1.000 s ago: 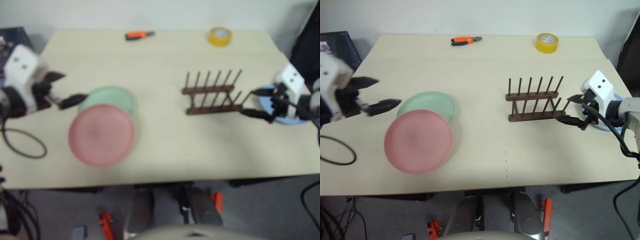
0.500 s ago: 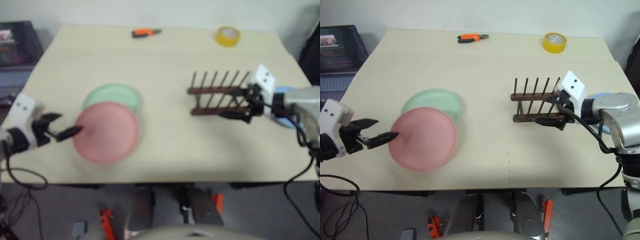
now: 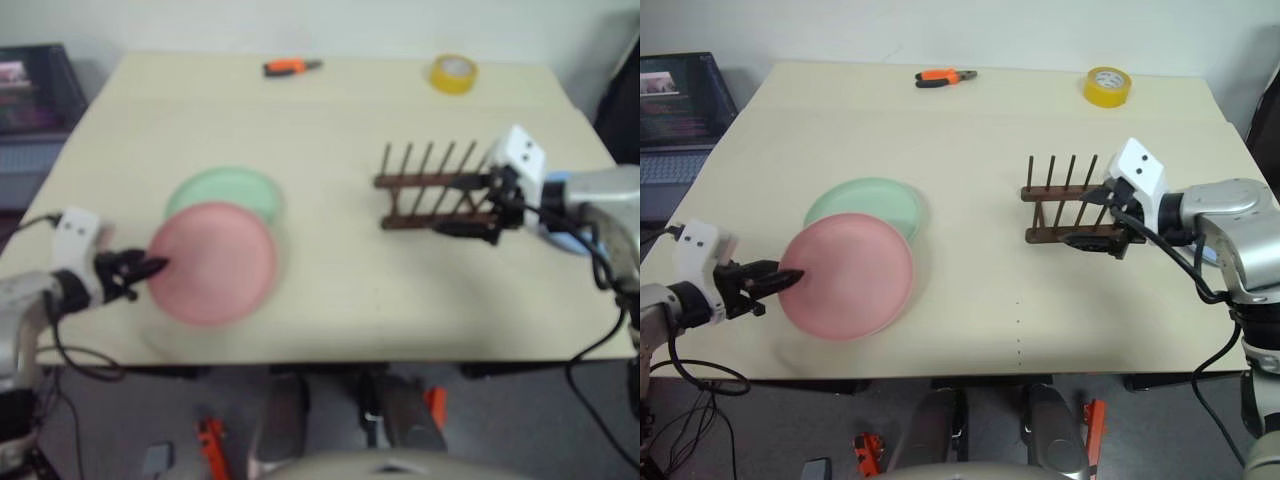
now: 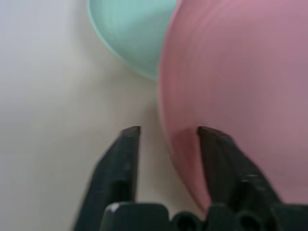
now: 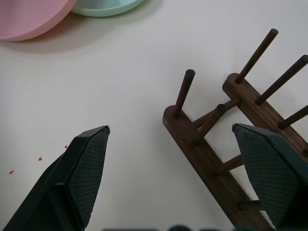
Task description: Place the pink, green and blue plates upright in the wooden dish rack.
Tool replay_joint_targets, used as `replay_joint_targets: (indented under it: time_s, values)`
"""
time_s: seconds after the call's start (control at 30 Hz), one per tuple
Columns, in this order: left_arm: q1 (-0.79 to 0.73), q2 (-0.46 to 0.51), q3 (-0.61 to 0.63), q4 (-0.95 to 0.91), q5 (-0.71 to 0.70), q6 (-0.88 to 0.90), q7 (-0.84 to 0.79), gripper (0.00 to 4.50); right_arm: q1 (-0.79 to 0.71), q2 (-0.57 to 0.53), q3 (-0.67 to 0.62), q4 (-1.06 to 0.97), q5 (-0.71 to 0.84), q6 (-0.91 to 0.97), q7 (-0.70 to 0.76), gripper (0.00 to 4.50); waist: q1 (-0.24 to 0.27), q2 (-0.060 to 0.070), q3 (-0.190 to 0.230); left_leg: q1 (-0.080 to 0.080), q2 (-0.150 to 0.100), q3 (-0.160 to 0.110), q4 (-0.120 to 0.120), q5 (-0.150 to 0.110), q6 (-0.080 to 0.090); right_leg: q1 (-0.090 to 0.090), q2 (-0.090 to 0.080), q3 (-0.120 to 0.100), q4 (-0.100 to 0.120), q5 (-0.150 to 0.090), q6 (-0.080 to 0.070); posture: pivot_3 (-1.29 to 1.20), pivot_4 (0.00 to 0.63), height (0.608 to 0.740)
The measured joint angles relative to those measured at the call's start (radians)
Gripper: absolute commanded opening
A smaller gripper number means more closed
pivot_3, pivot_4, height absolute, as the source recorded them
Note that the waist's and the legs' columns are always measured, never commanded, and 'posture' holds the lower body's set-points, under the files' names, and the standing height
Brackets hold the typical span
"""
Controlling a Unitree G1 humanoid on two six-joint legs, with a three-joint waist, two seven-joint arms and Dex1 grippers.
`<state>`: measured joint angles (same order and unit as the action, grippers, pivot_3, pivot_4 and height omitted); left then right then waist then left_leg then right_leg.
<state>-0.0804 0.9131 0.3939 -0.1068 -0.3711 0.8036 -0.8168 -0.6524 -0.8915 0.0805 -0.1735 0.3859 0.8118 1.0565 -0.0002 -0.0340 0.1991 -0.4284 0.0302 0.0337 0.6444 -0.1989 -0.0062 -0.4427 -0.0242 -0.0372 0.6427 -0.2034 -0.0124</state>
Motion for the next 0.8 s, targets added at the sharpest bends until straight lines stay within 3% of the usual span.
replay_joint_targets:
  time_s: [0.1, 0.5, 0.67, 0.8]
  values:
    - [-0.013, 0.001, 0.000, -0.020, -0.018, 0.018, 0.002, 0.02, -0.001, 0.000, 0.000, -0.005, 0.000, 0.001, 0.007, 4.50, 0.000, 0.000, 0.000, 0.002, 0.000, 0.000, 0.001, 0.000, 0.000, 0.001, 0.000, 0.000, 0.002, -0.001, -0.001, 0.00, 0.150, 0.740]
    - [-0.053, 0.036, 0.028, -0.093, -0.115, 0.081, -0.002, 0.02, -0.003, 0.012, -0.002, -0.071, 0.097, 0.009, 0.048, 4.50, -0.001, 0.000, 0.000, 0.002, 0.001, 0.000, 0.000, 0.000, 0.000, 0.001, 0.001, -0.001, 0.003, -0.001, -0.002, 0.00, 0.150, 0.740]
    - [-0.175, 0.017, 0.051, -0.120, -0.196, 0.115, 0.022, 0.02, -0.018, 0.059, 0.004, -0.126, 0.125, 0.000, 0.056, 4.50, -0.001, 0.000, 0.000, 0.002, 0.001, -0.001, 0.001, 0.000, 0.000, 0.001, 0.002, -0.001, 0.003, -0.001, -0.001, 0.00, 0.150, 0.740]
    - [-0.358, -0.062, 0.046, -0.108, -0.249, 0.138, 0.104, 0.02, -0.081, 0.100, 0.030, -0.158, 0.118, -0.045, 0.054, 4.50, 0.000, -0.002, 0.000, 0.002, 0.000, -0.001, 0.002, 0.000, 0.000, 0.002, 0.004, 0.000, 0.003, 0.003, 0.005, 0.00, 0.150, 0.740]
